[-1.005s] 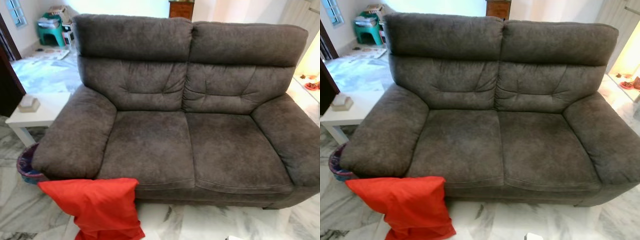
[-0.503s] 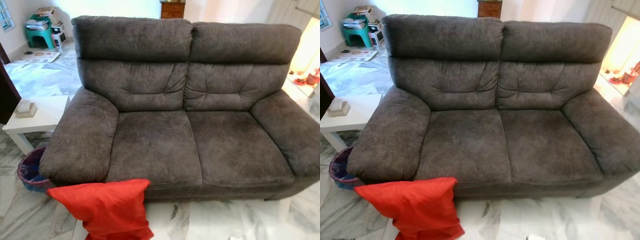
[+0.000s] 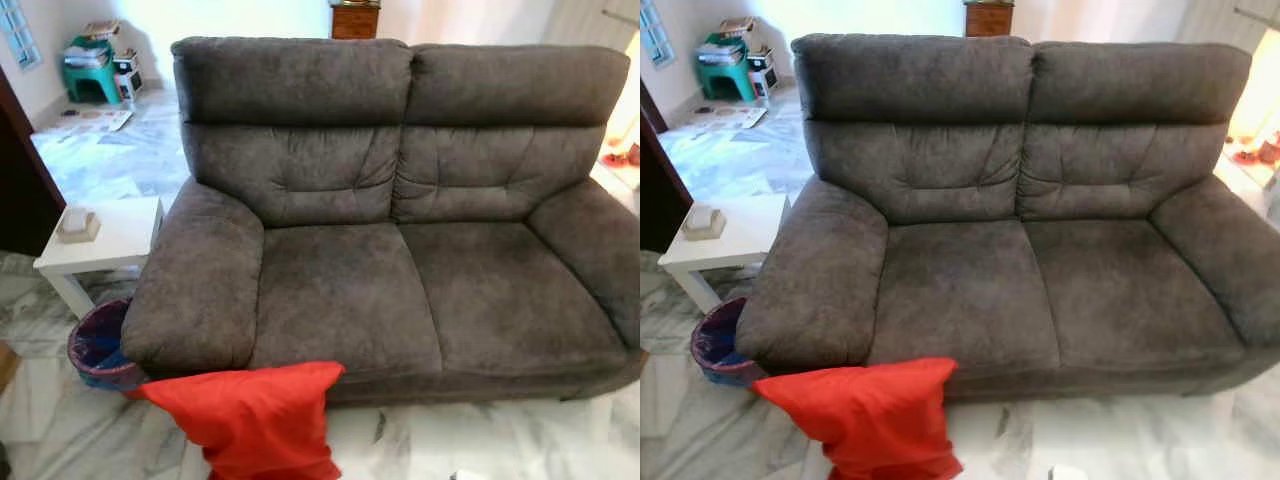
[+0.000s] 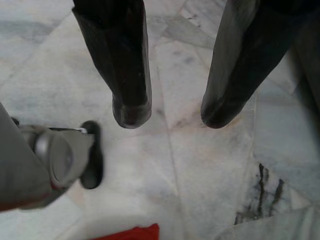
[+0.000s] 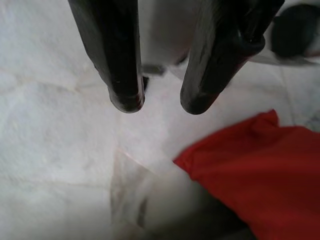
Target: Move the pillow to the sofa from floor
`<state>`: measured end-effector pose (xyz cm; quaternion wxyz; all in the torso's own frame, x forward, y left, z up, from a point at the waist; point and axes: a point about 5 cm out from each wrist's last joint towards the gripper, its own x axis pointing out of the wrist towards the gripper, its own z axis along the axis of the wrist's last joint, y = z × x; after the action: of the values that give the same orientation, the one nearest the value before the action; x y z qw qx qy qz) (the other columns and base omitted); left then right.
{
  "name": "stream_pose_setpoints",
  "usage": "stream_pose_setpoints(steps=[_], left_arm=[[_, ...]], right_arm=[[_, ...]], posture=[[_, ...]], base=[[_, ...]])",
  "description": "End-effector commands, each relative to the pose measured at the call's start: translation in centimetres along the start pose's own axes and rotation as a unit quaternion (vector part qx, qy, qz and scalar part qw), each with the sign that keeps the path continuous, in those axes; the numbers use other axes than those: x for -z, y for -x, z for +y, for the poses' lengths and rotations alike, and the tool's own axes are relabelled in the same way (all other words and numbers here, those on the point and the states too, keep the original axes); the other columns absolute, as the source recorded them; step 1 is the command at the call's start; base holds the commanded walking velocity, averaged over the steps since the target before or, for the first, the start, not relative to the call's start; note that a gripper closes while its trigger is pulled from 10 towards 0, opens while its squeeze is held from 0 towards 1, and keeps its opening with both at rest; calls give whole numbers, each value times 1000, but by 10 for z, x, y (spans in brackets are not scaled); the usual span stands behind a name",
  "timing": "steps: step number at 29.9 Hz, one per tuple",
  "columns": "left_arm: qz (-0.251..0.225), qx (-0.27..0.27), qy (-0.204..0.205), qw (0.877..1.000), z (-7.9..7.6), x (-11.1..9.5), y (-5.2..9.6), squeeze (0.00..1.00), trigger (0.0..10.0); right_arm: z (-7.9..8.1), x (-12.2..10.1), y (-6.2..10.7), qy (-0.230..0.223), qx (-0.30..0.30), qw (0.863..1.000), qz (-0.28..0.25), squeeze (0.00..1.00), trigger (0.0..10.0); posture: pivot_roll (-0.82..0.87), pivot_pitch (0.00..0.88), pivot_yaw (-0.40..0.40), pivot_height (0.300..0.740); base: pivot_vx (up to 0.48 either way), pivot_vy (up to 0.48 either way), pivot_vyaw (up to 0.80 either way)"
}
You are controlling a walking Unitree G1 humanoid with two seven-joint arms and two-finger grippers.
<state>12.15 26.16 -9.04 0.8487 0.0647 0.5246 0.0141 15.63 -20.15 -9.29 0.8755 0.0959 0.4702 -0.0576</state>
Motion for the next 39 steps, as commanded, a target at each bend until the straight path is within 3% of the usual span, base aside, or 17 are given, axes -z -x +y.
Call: stream_pose_setpoints(steps=[1, 12, 33, 39], left_arm=[[9, -10, 0, 1000, 9, 5, 3, 0, 10000], [4, -6, -2, 1000, 4, 3, 1, 0, 10000], [4, -4, -1, 1000, 1, 5, 1, 0, 10000], [5, -5, 0, 1000, 2, 7, 2, 0, 10000]], right_arm=[[9, -2, -2, 1, -11, 1000, -1, 0, 10000], [8, -2, -2, 11, -10, 1000, -2, 0, 10000], [7, -5, -2, 2, -6, 1000, -11, 0, 10000], [6, -5, -2, -9, -5, 1000, -13, 0, 10000]], posture=[[108, 70, 7, 740], [108, 70, 7, 740], [112, 71, 7, 740], [114, 72, 6, 740]], base=[[0, 349, 0], [0, 62, 0], [0, 0, 786], [0, 0, 95]])
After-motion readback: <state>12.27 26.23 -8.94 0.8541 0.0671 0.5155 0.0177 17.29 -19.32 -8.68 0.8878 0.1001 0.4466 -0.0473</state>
